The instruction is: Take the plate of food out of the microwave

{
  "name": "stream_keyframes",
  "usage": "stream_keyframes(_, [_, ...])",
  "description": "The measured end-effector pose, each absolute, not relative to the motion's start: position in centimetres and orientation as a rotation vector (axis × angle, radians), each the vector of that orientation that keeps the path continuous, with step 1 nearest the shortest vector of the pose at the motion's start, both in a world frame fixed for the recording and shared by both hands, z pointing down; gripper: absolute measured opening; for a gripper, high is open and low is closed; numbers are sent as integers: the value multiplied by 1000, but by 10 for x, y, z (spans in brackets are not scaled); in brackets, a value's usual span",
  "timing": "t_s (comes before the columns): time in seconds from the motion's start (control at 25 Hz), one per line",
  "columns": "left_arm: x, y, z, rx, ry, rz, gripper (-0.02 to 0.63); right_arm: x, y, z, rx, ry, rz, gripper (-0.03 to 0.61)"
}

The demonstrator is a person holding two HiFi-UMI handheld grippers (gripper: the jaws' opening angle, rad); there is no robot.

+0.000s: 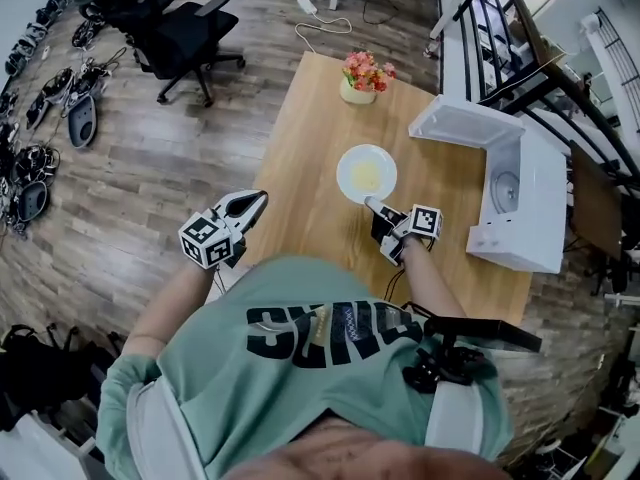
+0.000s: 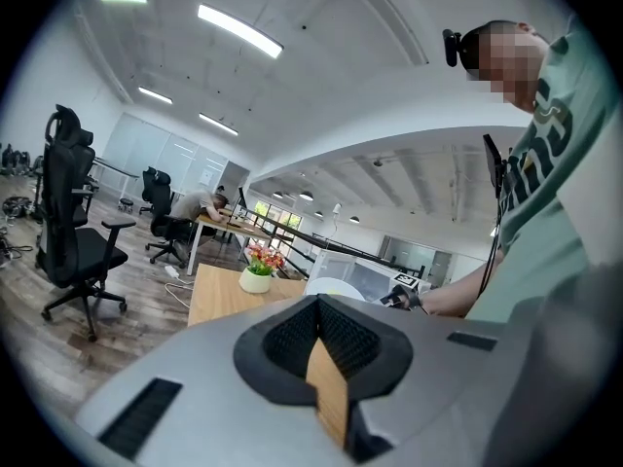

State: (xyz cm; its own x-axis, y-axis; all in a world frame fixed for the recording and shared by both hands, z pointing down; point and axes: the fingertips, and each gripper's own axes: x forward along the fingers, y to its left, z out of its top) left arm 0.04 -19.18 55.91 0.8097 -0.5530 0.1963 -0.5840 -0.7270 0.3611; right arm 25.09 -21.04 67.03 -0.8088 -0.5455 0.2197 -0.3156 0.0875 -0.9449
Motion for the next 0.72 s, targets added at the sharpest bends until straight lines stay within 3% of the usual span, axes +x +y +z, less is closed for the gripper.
stream_keyframes(0.72, [-95, -154, 595, 2426, -1019, 119, 3, 167, -241, 759, -891, 2175, -2122, 18])
